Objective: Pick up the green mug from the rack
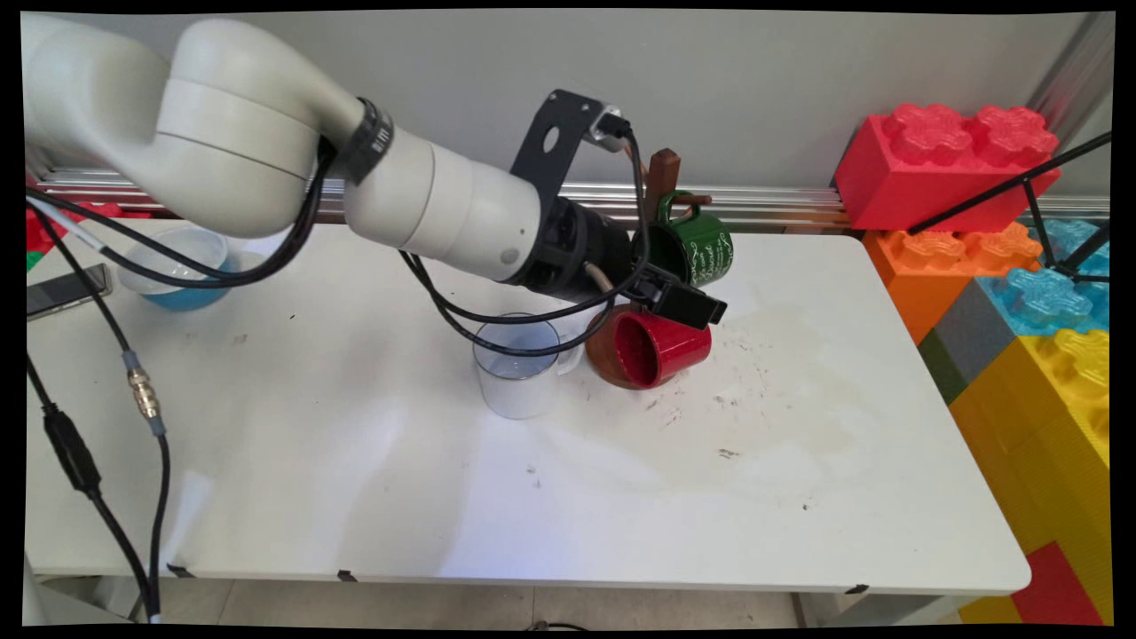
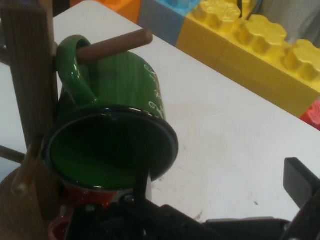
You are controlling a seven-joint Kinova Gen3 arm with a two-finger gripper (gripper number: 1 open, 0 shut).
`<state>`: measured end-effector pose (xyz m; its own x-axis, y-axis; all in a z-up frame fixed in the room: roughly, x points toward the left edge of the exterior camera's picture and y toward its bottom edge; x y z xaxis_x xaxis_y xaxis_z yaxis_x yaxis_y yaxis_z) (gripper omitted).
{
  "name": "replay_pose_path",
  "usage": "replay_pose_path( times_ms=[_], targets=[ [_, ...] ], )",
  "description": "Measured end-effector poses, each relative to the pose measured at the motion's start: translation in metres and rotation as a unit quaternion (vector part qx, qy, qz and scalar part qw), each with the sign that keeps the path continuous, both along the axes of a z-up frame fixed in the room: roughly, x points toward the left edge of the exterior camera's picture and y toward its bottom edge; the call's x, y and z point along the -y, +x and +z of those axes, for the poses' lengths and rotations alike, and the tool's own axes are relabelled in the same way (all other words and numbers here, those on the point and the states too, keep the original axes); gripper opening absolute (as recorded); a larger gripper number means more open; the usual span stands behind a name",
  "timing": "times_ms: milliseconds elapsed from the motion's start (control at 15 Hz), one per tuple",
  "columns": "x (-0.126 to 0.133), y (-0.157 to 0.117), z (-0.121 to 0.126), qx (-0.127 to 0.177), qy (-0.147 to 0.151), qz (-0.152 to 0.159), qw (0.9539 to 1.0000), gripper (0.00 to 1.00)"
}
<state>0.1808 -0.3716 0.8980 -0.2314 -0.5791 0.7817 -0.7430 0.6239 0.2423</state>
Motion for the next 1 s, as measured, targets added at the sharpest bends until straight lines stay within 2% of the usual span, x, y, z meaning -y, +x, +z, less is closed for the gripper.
replay_pose_path(
  times_ms=[467,1000],
  targets=[
    [0.011,-0.012,-0.01,-0.006,0.0,0.022,0.9997,1.0],
    [0.02,-0.02,-0.016,-0.017,-0.003,0.031,0.9994,1.0]
  ],
)
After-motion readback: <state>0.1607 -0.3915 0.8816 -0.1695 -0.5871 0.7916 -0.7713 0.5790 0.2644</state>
